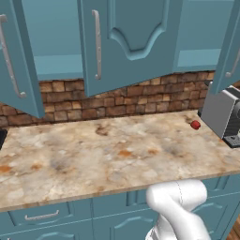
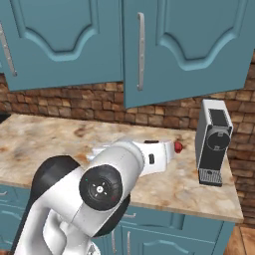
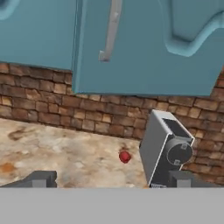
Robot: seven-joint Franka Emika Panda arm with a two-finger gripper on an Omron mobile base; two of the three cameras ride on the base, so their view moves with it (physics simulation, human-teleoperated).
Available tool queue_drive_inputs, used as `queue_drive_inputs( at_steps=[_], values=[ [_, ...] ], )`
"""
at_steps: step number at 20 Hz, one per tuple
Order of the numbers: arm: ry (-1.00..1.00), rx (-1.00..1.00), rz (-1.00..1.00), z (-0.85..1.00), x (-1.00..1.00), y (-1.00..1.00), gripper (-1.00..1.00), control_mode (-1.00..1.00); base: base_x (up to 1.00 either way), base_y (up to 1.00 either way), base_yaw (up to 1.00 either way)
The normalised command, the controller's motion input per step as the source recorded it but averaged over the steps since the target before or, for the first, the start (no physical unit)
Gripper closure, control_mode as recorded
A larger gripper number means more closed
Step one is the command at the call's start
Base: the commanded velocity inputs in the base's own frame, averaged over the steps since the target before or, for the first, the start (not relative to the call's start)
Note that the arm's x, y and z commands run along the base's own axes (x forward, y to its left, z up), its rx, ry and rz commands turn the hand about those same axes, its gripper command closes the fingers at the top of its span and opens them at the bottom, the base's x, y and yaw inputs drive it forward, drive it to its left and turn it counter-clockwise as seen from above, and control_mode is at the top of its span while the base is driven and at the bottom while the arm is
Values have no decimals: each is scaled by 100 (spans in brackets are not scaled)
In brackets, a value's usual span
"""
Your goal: Close all open cabinet doors.
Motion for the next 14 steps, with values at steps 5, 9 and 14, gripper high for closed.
queue_drive_inputs(
  at_steps=[5, 9, 14],
  values=[
    [-11, -1, 4, 34, 5, -32, -100, -100, 0, 0, 0],
    [-9, -6, 0, 41, 20, -18, -100, -100, 0, 0, 0],
    [-9, -10, 0, 39, 24, -4, -100, -100, 0, 0, 0]
  ],
)
